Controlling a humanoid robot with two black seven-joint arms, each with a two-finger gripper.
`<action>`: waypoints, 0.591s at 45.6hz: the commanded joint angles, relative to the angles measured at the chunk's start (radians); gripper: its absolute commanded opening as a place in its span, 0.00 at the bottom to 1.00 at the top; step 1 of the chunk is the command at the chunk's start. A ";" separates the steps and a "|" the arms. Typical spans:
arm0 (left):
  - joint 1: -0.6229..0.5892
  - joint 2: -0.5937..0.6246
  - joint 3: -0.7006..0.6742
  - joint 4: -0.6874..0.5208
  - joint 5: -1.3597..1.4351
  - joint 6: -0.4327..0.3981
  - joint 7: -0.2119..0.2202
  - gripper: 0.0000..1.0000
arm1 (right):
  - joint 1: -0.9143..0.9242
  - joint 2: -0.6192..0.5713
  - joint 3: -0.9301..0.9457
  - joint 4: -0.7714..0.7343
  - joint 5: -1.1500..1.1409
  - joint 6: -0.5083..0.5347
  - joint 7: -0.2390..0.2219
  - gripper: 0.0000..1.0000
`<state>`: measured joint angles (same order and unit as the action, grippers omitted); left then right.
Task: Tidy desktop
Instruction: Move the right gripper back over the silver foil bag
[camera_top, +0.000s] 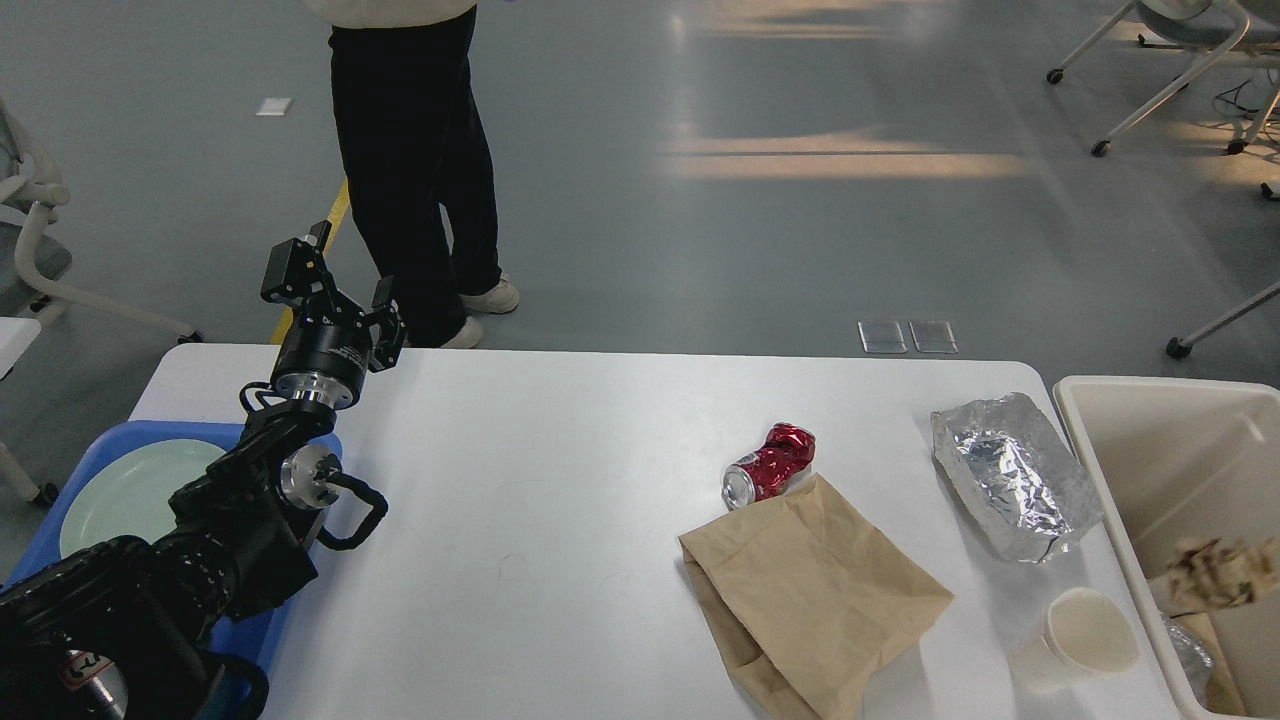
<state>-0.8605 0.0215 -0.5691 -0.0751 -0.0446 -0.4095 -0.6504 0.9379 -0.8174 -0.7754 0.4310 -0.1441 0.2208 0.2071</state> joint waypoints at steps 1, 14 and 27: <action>0.001 0.000 0.000 0.000 0.000 0.000 0.000 0.97 | -0.002 0.004 -0.009 0.000 0.000 0.000 0.000 0.67; 0.000 0.000 0.000 0.000 0.000 0.000 0.000 0.97 | 0.085 0.015 -0.025 0.034 -0.009 0.026 0.002 0.98; 0.000 0.000 0.000 0.000 0.000 0.000 0.000 0.97 | 0.461 0.033 -0.294 0.077 -0.011 0.199 0.006 0.99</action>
<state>-0.8605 0.0215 -0.5691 -0.0752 -0.0445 -0.4095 -0.6504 1.2451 -0.8033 -0.9456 0.4998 -0.1541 0.3458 0.2120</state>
